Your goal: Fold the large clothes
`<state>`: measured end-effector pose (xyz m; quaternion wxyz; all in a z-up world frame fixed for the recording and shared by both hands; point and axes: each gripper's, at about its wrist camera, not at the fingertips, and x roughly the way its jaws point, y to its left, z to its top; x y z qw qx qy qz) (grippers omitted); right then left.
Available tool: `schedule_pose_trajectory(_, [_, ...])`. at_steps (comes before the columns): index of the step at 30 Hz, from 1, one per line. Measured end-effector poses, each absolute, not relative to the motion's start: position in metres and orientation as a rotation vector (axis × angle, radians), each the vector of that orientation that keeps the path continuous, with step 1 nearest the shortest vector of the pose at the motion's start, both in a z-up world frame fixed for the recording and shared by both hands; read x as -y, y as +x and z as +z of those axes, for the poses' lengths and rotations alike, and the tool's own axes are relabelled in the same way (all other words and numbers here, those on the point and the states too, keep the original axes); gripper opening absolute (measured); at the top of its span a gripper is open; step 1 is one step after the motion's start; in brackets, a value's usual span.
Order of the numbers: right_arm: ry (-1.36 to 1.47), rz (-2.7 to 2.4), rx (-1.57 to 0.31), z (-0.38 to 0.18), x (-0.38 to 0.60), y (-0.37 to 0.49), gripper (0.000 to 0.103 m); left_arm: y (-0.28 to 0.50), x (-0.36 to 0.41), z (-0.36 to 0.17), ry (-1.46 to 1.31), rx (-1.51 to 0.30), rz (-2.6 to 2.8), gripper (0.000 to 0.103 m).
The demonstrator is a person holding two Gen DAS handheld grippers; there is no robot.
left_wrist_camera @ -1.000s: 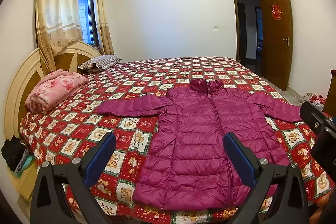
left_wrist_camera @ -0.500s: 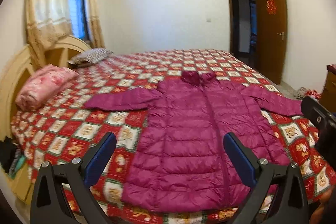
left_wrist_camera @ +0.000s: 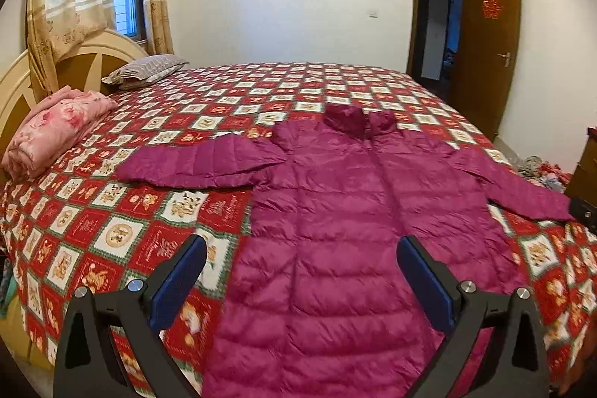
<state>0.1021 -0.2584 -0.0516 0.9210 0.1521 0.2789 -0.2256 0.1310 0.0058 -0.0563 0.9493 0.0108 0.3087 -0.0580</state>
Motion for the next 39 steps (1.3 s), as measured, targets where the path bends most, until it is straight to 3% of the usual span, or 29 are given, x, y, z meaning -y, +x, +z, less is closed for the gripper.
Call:
schedule_pose_trajectory(14, [0.326,-0.541,-0.642,-0.056,0.310,0.168,0.103,0.224,0.004,-0.078,0.064,-0.696,-0.111,0.102])
schedule_pose_trajectory(21, [0.305,-0.668,-0.643,-0.081,0.382,0.186,0.103,0.279,-0.005,-0.106,0.112,-0.696,-0.053,0.102])
schedule_pose_trajectory(24, [0.311,-0.802,-0.662,-0.101,0.437,0.187,0.089,0.303,-0.010,-0.124,0.115,-0.733,-0.023,0.102])
schedule_pose_trajectory(32, [0.558,-1.011,-0.681,-0.136,0.564,0.171,0.084,0.339,-0.013,-0.155,0.164,-0.713,0.056,0.102])
schedule_pose_trajectory(39, [0.612,-0.977,-0.740,-0.160,0.575,0.183,0.064,0.356,-0.014,-0.182,0.161,-0.777,0.076,0.102])
